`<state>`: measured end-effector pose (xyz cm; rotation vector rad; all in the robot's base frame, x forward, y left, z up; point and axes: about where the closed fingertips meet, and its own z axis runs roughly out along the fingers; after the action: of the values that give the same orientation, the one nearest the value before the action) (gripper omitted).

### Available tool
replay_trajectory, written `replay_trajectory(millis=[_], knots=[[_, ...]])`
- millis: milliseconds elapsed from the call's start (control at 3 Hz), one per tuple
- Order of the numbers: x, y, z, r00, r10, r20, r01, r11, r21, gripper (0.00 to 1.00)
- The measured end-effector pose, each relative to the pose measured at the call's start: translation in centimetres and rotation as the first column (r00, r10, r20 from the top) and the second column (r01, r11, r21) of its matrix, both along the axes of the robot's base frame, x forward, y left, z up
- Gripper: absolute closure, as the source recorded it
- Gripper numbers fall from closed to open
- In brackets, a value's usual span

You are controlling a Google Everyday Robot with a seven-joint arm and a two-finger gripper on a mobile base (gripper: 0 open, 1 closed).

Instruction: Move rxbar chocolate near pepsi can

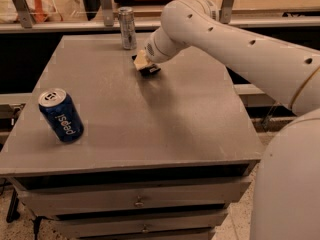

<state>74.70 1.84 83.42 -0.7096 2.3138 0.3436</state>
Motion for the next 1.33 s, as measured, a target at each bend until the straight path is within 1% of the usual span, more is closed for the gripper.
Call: replay_trajectory(millis=[333, 667, 1000, 1333], knots=[[-0.4, 0.0, 1.0, 0.9995, 0.023, 0.023, -0.023, 1.0, 0.009, 1.0], [-1.0, 0.1, 3.2, 0.9949, 0.072, 0.071, -0.073, 0.997, 0.019, 1.0], [-2.0, 0.5, 6.4, 0.9815, 0.138, 0.132, -0.143, 0.989, 0.026, 1.0], [-3.3, 1.5, 8.8, 0.9547, 0.248, 0.164, -0.26, 0.964, 0.052, 1.0]])
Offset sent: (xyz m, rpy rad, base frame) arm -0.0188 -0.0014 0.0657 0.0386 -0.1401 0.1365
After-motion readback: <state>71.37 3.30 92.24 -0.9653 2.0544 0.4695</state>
